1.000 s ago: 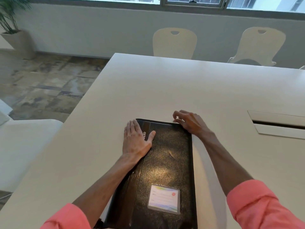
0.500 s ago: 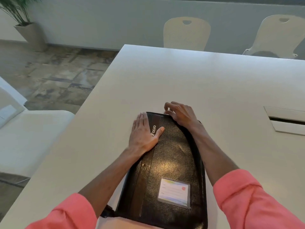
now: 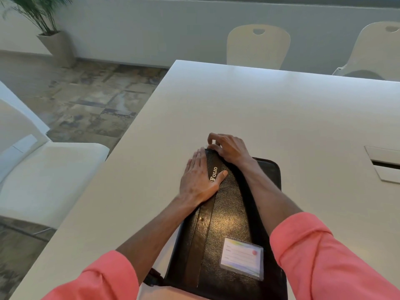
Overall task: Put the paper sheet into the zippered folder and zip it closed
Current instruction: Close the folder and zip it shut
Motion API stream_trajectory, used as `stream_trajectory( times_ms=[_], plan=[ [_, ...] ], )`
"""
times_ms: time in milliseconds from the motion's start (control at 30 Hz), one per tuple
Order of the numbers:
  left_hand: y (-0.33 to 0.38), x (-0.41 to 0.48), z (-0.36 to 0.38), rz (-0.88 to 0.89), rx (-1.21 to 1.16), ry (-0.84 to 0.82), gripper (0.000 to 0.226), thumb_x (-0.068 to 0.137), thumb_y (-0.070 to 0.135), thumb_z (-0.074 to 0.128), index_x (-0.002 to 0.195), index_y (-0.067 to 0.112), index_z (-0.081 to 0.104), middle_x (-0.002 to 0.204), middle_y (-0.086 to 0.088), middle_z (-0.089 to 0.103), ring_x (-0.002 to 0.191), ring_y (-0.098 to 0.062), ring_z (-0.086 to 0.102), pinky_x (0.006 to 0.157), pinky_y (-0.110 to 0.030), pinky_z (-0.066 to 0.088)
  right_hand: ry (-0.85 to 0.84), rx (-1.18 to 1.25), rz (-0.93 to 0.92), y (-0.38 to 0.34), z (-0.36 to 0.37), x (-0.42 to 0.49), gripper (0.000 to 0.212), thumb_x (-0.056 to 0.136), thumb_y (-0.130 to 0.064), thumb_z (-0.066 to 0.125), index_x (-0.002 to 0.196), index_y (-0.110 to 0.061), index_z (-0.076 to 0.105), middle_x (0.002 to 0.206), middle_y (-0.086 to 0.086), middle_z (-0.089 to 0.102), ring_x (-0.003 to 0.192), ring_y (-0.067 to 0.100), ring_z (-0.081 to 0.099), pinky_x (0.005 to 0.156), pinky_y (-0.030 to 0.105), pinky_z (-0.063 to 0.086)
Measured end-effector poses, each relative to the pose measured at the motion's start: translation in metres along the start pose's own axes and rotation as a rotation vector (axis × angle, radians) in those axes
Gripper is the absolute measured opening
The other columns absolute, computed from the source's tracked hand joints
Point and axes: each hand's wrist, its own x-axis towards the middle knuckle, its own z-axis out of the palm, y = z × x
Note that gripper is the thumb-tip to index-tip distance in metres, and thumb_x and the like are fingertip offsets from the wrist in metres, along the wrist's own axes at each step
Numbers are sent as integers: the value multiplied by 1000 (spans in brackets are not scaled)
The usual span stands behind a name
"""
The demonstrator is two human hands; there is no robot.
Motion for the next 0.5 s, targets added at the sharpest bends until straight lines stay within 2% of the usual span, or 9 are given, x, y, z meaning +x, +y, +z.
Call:
stream_trajectory(
  times_ms=[233,333,433,500],
  plan=[
    [-2,0,0,10,-27,15,120,92,96,24,172,17,-18,184,-1,-2,169,-13,1,139,-38,6,-24,-2,57,-8,-4,-2,20,113,-42,54,119,-25,62,113,-3,77,102,27,74,87,49,62],
    [-2,-1,-1,12,-28,2,121,92,96,24,171,17,-20,184,-1,-5,170,-14,-1,139,-38,4,-38,-13,94,-15,-8,-3,21,113,-40,56,129,-28,62,114,-3,78,106,28,75,88,46,61],
    [-2,-3,-4,3,-39,-31,120,92,95,25,171,17,-20,184,-2,-8,170,-15,-1,139,-42,4,21,51,176,-26,-13,-12,45,110,-26,59,153,-34,49,121,-1,78,109,30,74,88,48,60],
    [0,-7,-7,0,-26,-46,115,95,91,24,171,17,-21,183,-3,-10,170,-18,-3,139,-44,4,134,96,244,-33,-16,-31,52,109,-13,56,157,-31,47,124,2,77,111,30,73,90,51,60]
  ],
)
